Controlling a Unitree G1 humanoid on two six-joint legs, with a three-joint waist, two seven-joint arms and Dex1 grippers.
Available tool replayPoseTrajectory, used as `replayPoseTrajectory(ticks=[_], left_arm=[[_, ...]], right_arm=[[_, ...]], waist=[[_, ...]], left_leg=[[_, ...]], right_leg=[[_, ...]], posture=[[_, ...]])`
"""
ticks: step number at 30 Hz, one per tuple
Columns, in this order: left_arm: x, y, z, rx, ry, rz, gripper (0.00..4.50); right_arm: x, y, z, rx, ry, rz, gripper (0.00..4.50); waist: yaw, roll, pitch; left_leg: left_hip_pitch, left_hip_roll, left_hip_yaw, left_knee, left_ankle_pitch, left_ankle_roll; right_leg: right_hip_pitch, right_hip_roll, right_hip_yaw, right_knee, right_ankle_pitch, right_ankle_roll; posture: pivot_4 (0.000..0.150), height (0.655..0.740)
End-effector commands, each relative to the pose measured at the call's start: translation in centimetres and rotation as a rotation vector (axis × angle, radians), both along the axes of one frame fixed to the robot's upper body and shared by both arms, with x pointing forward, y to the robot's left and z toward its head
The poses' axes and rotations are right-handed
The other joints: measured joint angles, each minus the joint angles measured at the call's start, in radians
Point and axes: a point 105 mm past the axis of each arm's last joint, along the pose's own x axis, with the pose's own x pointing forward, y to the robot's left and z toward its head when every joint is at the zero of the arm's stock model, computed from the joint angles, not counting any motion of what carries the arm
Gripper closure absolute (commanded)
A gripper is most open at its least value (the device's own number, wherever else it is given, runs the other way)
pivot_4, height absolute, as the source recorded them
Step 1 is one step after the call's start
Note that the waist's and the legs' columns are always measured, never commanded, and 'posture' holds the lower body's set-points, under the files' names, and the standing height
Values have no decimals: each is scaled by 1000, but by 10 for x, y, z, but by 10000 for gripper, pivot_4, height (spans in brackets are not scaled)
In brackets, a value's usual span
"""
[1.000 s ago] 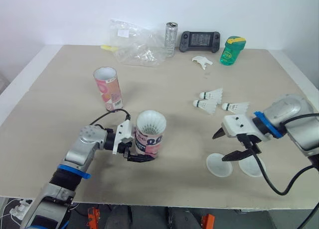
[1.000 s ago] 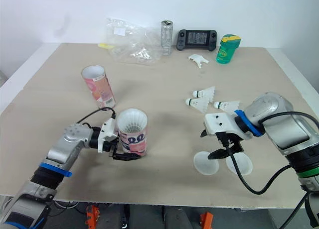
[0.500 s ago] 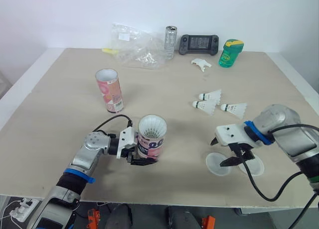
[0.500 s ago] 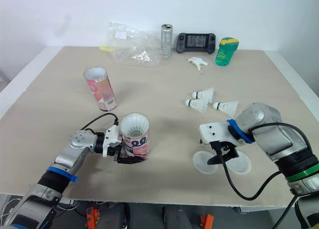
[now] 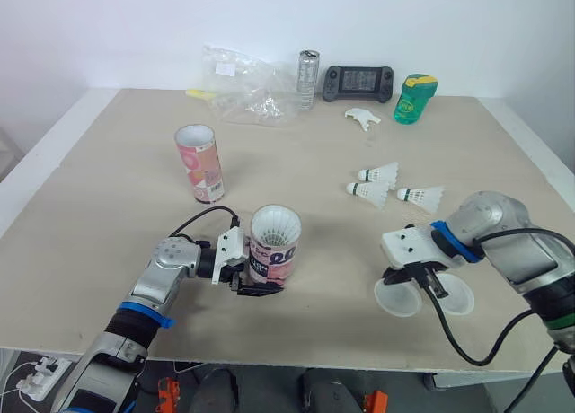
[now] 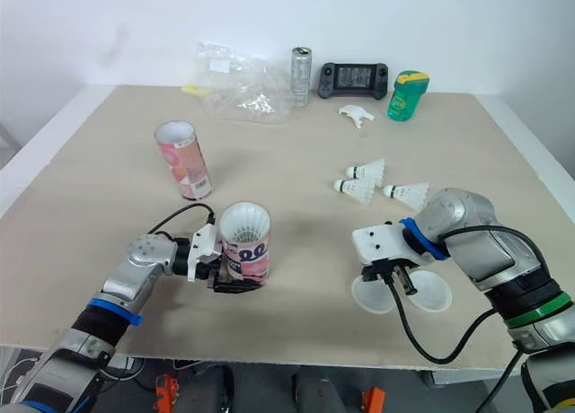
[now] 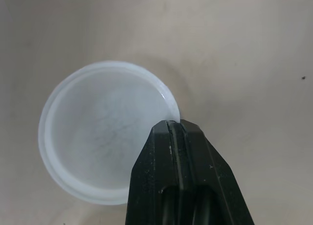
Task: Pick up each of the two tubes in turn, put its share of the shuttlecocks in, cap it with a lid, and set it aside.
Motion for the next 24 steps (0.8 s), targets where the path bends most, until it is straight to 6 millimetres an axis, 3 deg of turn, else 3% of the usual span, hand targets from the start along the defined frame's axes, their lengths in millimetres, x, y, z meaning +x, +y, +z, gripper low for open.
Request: replayPoseTrajectory(ticks=[1, 10, 14, 19, 24], left_arm=[[-1, 3, -17, 54, 48, 26, 7299], [1, 4, -20, 79, 63, 12, 7299], [-1, 3, -21, 96, 76, -20, 7299], [-4, 1, -22, 131, 111, -74, 7299], [-7, 2, -19, 157, 130, -107, 7299]], right_arm=[[-3, 25, 29, 98, -15, 63, 44837], [1, 74, 124, 333, -173, 180, 44837], [8, 111, 169, 405, -300, 288, 44837], [3, 159, 189, 445, -326, 442, 44837], [16, 173, 178, 375, -359, 492, 44837]], waist=[[0, 1, 0], [1, 2, 0], [-2, 5, 1], [-1, 4, 0], [2, 2, 0]], left_leg=[[0, 0, 0, 0, 0, 0], [-1, 0, 0, 0, 0, 0], [-2, 0, 1, -1, 1, 0], [-2, 0, 0, -1, 1, 0], [-6, 0, -1, -1, 0, 0]], right_leg=[[0, 0, 0, 0, 0, 0], [-1, 0, 0, -1, 0, 0], [-4, 0, 0, 0, 2, -1], [-4, 0, -1, -1, 1, -2], [-5, 0, -2, -1, -1, -1]], posture=[[1500, 7236], [1500, 7236], [1500, 7236], [1500, 7236], [1500, 7236]])
